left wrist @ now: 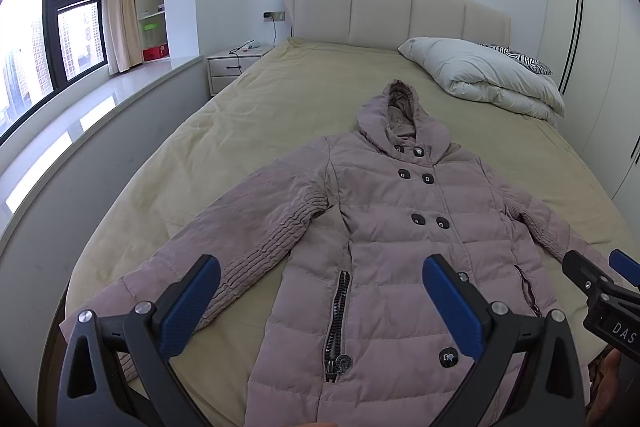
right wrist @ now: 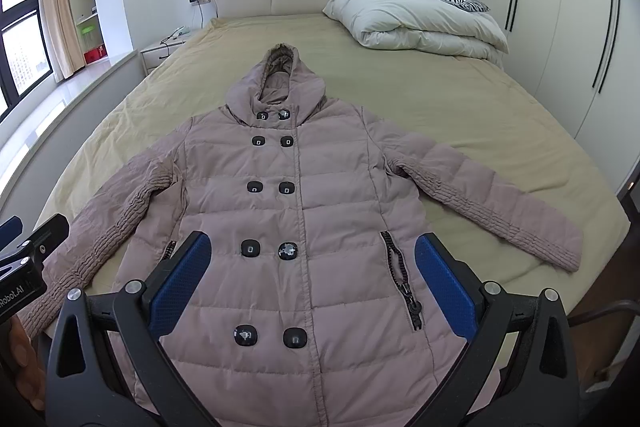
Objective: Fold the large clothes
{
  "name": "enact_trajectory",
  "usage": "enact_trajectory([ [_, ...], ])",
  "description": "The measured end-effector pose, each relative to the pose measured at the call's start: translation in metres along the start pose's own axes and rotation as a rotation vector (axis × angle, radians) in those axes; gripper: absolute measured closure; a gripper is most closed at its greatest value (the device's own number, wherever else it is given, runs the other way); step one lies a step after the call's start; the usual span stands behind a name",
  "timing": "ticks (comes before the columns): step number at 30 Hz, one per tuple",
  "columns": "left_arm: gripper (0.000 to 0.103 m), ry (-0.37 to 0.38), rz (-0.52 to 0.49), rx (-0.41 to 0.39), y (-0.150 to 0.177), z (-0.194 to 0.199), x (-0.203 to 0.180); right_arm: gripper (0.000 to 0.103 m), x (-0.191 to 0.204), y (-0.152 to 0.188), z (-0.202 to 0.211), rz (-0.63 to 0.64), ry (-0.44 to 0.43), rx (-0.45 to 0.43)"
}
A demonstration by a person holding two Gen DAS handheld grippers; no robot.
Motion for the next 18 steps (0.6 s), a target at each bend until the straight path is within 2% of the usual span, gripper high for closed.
enact_trajectory([
  [18, 0.0, -0.001, 0.001, 0.002, -0.001, 0.0001, -0.0022, 0.0, 0.0058, 0.0011, -0.002, 0.001, -0.001, 0.003],
])
Point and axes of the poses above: each gripper's, at about its wrist camera, not at the fingertips, and z roughly against the way its jaws point, x to its left, y to its underside, the point moved 2 cm from there along -z, roughly the way its jaws point, and after that the axes turned 7 degrees about z, right-handed, at the moved point
